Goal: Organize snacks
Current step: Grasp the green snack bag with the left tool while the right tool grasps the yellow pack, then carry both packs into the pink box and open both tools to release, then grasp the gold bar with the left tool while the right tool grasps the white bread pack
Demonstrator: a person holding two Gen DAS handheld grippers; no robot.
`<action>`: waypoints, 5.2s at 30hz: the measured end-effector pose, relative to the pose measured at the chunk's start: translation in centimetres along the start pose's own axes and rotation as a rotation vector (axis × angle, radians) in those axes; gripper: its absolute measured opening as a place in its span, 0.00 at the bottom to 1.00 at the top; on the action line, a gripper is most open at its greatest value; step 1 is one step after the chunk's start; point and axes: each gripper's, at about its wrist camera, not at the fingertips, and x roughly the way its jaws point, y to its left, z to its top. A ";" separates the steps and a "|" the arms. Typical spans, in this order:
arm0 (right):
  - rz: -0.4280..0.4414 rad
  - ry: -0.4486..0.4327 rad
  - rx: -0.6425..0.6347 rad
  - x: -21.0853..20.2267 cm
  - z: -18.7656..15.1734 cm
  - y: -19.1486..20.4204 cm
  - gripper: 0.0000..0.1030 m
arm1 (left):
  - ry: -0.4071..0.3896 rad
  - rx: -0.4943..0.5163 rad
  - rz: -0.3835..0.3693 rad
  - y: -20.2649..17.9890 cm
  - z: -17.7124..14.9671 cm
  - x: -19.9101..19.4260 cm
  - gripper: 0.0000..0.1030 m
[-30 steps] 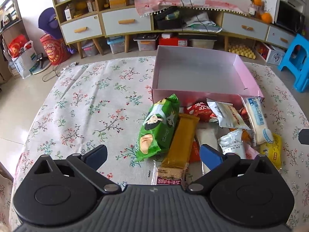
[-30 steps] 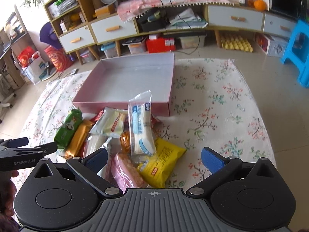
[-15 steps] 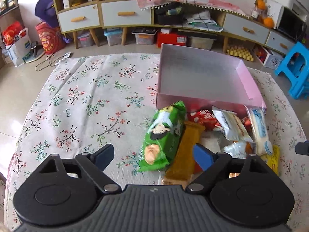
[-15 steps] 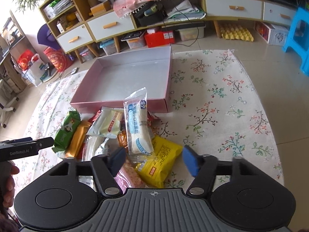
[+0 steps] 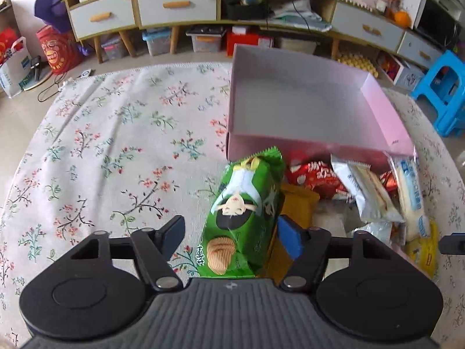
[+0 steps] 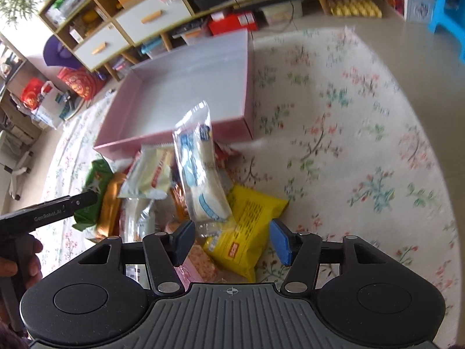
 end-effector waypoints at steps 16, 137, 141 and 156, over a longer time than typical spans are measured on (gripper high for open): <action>-0.059 -0.029 0.034 2.1 -0.8 0.1 0.39 | -0.036 -0.015 -0.028 0.3 -0.5 -1.3 0.41; -0.090 -0.027 -0.140 -1.2 -0.1 3.3 0.82 | -0.085 -0.005 0.079 -1.6 -3.2 -3.0 0.95; -0.100 -0.003 -0.185 -1.0 -1.3 3.3 0.83 | -0.078 0.016 0.069 -1.7 -4.0 -3.3 0.95; -0.149 -0.085 -0.195 0.8 -0.4 4.7 0.69 | -0.055 -0.014 0.062 -1.7 -3.4 -1.9 0.87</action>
